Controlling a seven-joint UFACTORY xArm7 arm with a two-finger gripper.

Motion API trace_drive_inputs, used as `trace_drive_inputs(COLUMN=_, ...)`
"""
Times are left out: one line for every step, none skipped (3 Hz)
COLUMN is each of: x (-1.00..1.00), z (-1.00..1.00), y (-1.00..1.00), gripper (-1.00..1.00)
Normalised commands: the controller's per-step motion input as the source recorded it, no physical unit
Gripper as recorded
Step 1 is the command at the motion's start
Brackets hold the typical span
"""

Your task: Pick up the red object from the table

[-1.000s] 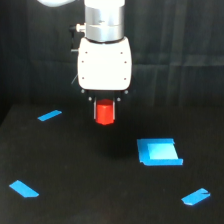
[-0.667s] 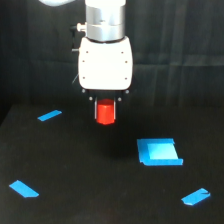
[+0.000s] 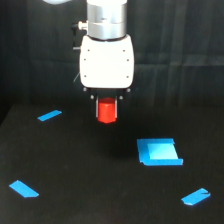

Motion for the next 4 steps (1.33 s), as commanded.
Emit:
trace_drive_inputs(x=0.02, z=0.17, y=-0.01, gripper=-1.00)
trace_drive_inputs(x=0.04, z=0.08, y=-0.02, gripper=-0.96)
trace_drive_inputs(x=0.10, z=0.09, y=0.07, gripper=-0.99)
trace_drive_inputs(x=0.02, z=0.11, y=-0.02, gripper=-1.00)
